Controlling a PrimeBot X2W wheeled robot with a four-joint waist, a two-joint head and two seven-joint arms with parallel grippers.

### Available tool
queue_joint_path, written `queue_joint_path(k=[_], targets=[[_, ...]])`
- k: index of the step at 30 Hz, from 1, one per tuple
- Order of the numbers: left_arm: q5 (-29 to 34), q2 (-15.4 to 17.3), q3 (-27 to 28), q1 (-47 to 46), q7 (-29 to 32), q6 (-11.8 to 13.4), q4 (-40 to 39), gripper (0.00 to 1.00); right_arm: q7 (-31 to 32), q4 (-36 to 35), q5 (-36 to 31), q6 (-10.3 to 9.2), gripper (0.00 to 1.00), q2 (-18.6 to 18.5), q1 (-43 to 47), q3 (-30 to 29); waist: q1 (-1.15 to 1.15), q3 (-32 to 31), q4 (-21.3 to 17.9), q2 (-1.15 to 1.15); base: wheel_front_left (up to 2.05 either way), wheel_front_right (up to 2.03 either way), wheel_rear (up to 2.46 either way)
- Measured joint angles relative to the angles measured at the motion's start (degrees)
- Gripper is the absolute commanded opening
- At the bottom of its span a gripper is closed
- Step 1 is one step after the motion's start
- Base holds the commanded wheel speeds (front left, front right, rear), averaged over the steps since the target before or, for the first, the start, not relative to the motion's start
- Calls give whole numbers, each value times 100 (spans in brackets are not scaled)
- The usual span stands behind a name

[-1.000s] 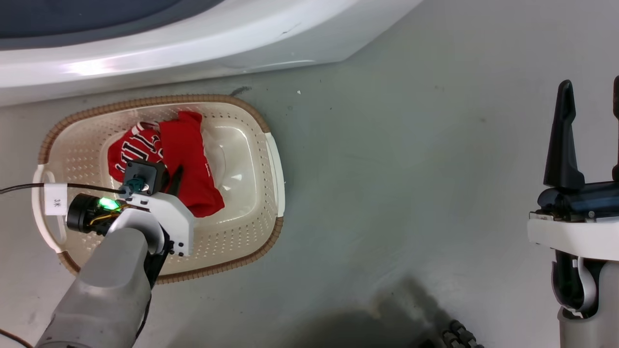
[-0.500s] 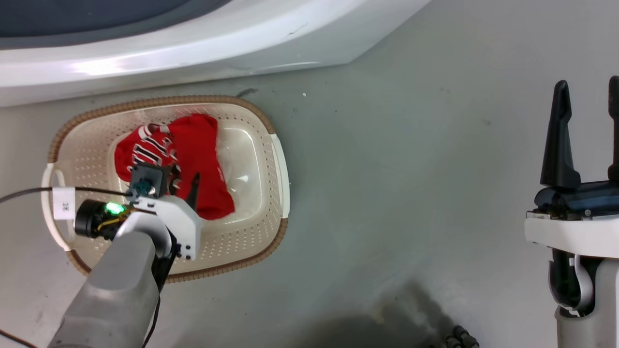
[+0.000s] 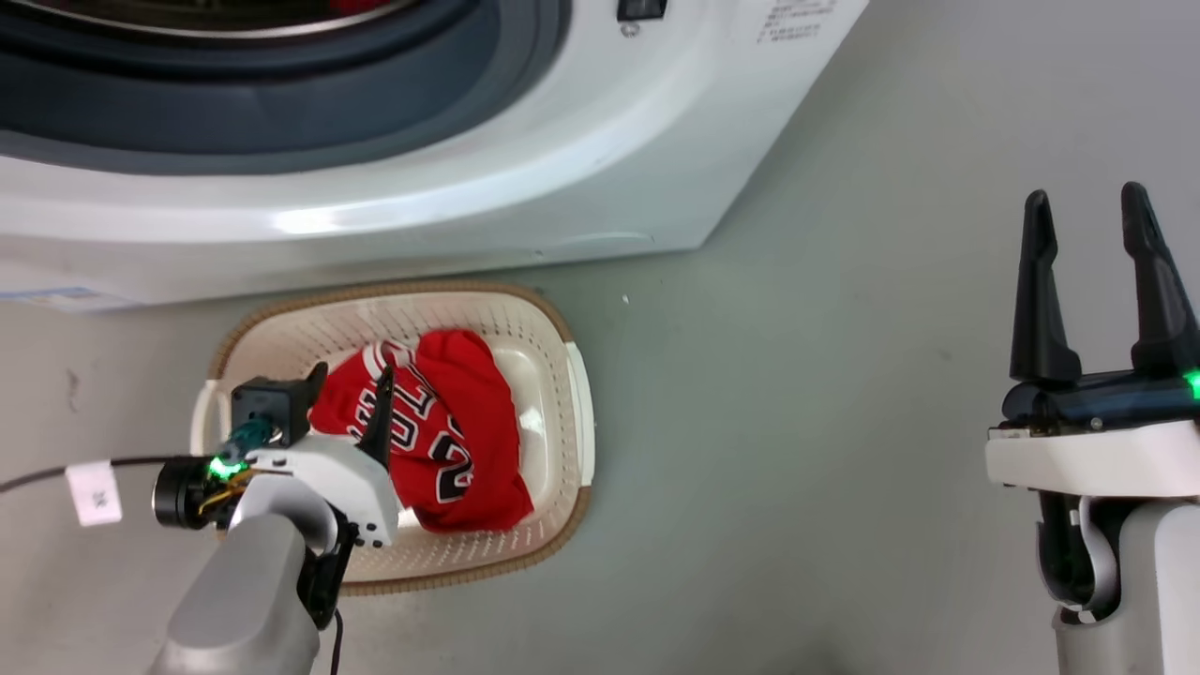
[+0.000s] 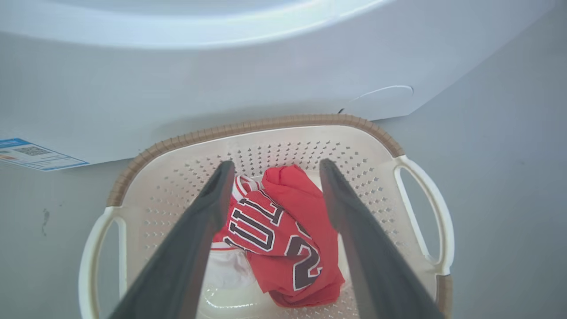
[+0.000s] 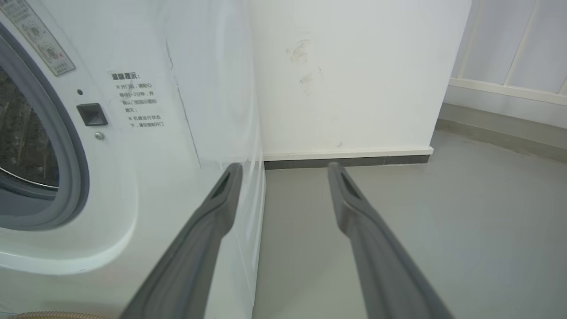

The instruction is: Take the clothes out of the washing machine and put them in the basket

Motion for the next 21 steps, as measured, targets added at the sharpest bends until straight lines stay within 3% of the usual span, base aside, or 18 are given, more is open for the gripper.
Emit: queue_joint_path(k=[13,21], targets=[[767,-290,1319,1591,1,-43,-2446,100,0,287,-13,-1,100,1,314,48,-1,-1188,237,0,0,0,0],[1056,-538,1931,2415,1,-160,-3615,100,0,389,137,-1,100,-1,503,98,-2,-1699,146,0,0,0,0]])
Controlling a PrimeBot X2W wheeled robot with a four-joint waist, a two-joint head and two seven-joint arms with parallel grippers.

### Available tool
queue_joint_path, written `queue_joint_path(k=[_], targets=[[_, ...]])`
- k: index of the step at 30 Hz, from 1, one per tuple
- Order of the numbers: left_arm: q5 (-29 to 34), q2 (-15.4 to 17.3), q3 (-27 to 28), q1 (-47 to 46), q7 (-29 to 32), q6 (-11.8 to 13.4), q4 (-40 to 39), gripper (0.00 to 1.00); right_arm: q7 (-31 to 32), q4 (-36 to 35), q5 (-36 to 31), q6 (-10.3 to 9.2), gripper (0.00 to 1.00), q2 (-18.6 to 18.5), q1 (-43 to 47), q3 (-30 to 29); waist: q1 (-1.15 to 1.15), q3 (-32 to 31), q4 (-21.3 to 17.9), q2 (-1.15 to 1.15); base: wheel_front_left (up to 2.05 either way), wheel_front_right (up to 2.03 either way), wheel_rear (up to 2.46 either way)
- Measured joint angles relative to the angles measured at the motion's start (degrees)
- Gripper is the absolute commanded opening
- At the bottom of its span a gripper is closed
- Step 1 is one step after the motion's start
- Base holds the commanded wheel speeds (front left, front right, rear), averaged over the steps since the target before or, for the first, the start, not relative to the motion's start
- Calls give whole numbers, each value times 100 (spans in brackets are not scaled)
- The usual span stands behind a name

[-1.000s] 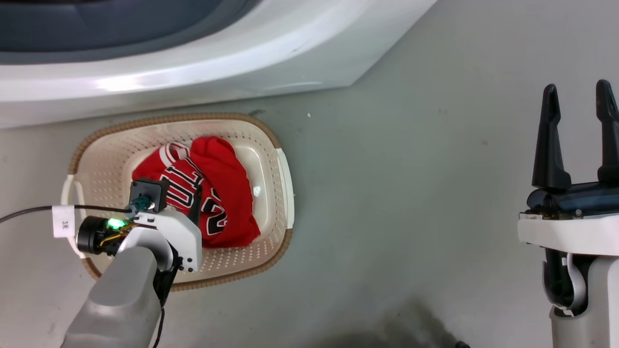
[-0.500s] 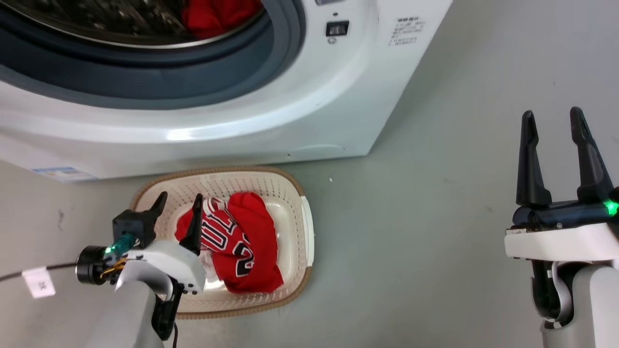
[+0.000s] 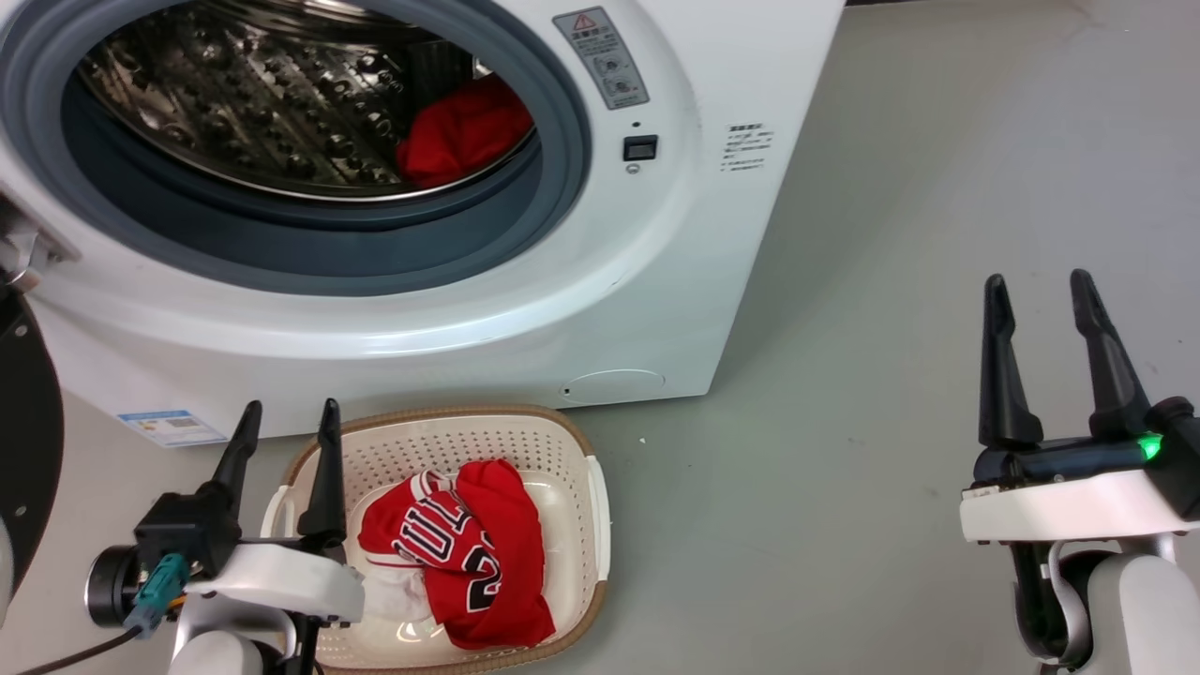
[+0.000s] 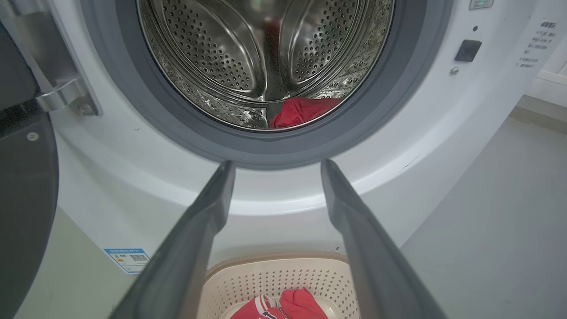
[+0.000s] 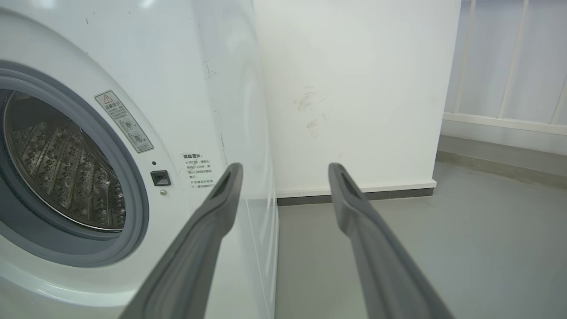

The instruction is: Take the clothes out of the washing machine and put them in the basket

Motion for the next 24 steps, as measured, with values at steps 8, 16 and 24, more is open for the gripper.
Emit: queue_joint_path(k=[8,16,24], targets=[[-19,137,144,-95,-1,-147,-457,100,0,0,133,0,100,1,8,73,0,84,-252,0,0,0,0],[-472,839,10,-1393,980,-210,-532,100,0,-214,193,0,100,0,-111,89,2,682,-431,0,0,0,0],[-973,1905,-608,-3321,2818,-227,-54,100,0,-371,330,1,100,1,-363,54,3,1614,-642,0,0,0,0]])
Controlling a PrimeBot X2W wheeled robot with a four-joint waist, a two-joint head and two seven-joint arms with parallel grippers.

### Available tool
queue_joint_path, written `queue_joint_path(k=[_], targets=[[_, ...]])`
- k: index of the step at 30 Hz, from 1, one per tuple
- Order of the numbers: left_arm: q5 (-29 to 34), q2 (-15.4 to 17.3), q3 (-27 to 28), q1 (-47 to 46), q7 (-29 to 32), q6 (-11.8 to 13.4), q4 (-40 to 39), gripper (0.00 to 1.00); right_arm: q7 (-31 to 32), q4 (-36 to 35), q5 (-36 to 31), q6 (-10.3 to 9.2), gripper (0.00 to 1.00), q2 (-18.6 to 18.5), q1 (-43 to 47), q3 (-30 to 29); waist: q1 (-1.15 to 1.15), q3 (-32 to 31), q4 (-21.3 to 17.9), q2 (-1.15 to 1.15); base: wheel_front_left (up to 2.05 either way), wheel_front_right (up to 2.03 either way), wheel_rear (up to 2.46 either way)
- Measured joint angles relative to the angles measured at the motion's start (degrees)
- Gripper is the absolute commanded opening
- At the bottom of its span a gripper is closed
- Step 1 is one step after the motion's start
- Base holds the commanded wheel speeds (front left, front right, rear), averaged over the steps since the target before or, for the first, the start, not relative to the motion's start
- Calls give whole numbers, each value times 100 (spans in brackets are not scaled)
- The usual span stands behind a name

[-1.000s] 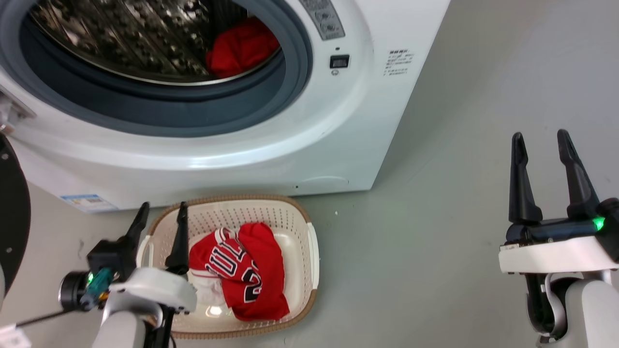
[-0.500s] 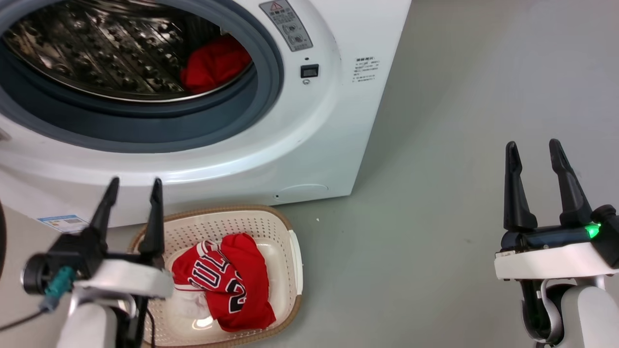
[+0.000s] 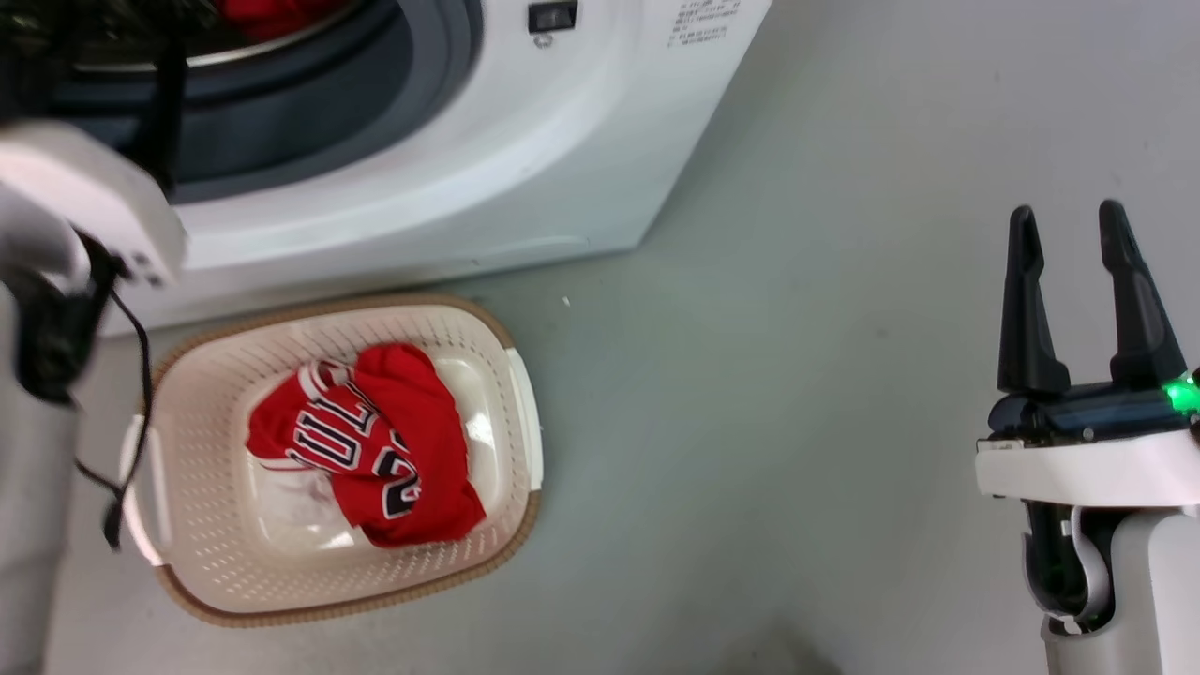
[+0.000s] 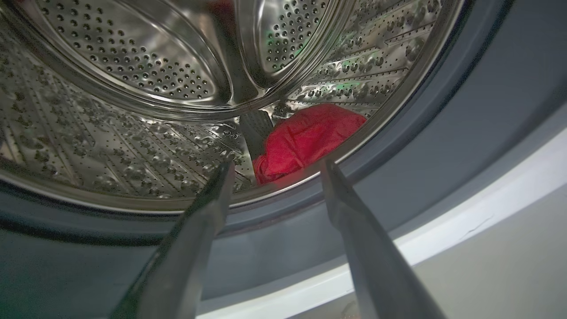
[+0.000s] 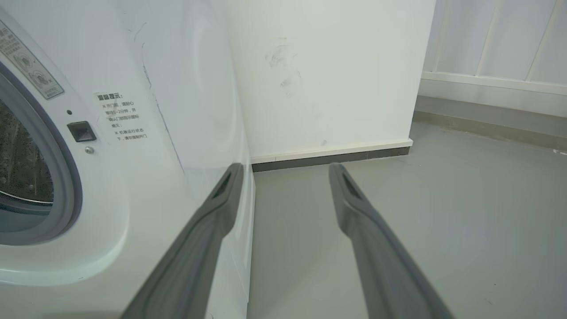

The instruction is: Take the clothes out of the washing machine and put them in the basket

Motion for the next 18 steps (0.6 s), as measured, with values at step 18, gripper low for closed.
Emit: queue_joint_path(k=[18], targets=[[-1044,1042,-1037,-3860,2668,-5,1416,100,0,-208,645,-1,100,-4,-287,448,0,1628,-877,0,0,0,0]])
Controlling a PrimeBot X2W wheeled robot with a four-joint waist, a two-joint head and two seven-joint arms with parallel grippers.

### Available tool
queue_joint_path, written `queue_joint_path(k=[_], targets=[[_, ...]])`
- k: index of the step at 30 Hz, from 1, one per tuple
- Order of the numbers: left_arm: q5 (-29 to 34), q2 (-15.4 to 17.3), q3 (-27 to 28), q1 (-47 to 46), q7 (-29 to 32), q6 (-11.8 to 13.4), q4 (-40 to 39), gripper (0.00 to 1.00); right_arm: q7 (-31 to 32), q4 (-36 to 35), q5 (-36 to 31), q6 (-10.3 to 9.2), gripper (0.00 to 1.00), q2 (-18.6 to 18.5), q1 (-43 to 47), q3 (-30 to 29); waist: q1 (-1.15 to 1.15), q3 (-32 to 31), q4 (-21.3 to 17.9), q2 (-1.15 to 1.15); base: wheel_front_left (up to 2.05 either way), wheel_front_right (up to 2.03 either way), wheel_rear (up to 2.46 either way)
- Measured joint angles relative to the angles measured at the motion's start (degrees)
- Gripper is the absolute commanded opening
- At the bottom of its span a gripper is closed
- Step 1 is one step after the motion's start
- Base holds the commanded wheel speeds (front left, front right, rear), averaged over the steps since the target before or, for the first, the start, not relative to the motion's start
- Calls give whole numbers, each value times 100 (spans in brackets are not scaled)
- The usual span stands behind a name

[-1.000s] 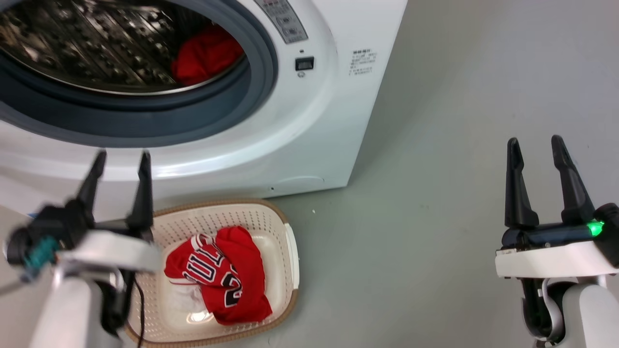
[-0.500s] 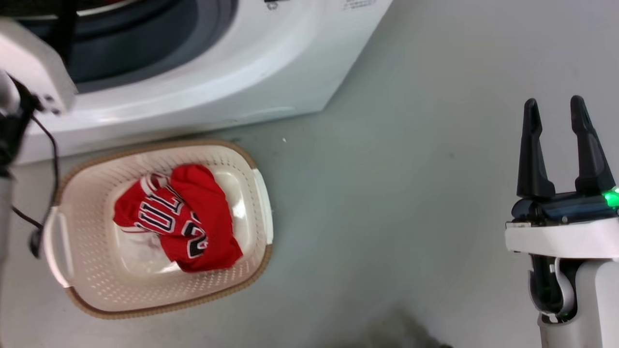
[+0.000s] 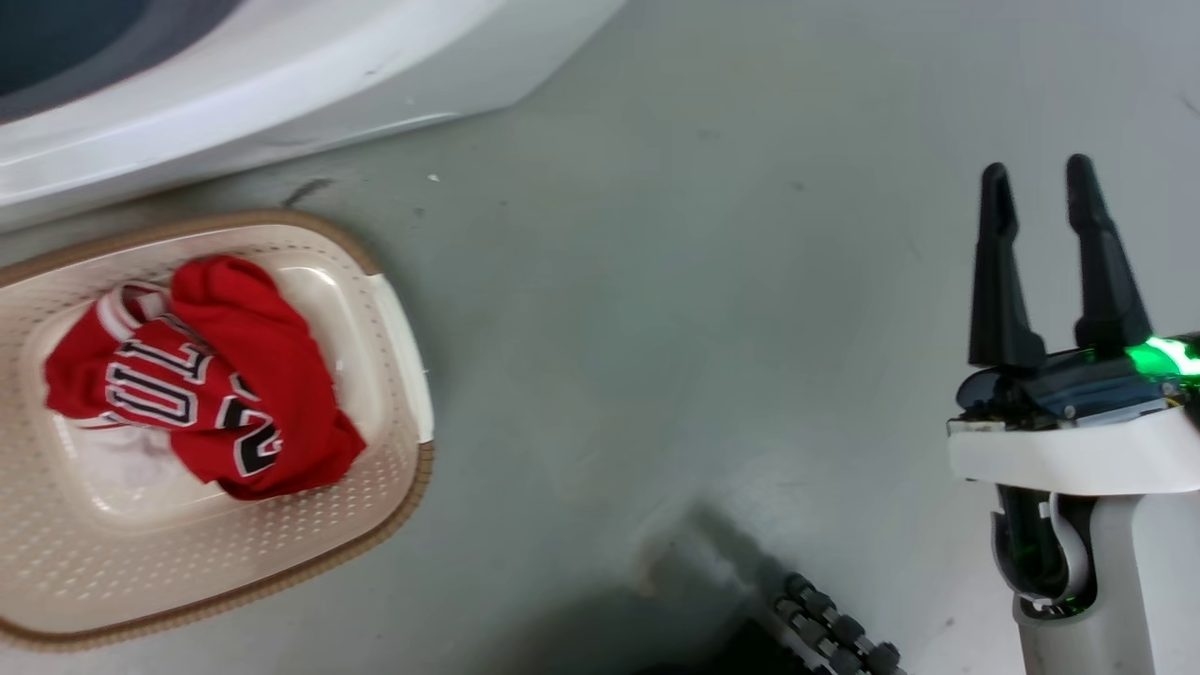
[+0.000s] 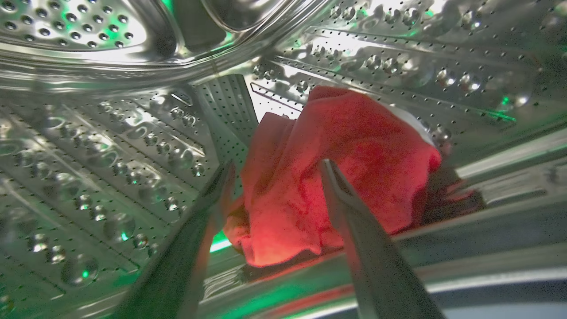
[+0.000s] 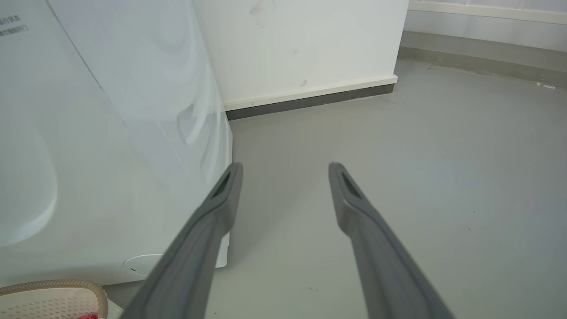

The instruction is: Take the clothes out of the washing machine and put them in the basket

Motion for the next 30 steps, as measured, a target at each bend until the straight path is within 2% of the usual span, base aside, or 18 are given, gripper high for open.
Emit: queue_joint_path(k=[5,8,19,20,21,25,30], targets=[[105,162,-81,-757,369,1,634,100,0,-25,153,0,100,2,0,215,0,223,-326,0,0,0,0],[191,121,-222,-991,542,1,977,100,0,-53,236,0,100,1,15,222,0,350,-447,0,0,0,0],[363,20,-820,-1354,553,0,1870,100,0,-56,387,1,100,2,137,215,0,596,-445,0,0,0,0],[327,19,-864,-1356,532,0,1903,40,0,-56,387,0,100,2,137,213,0,601,-440,0,0,0,0],[286,20,-913,-1376,491,0,1931,0,0,-56,387,1,100,2,137,214,0,605,-436,0,0,0,0],[152,26,-1082,-1470,293,0,2029,0,0,-55,386,1,100,2,118,193,-1,603,-418,0,0,0,0],[-19,116,-1139,-1580,-346,0,2090,0,0,-36,354,0,100,2,-6,172,-1,547,-407,0,0,0,0]])
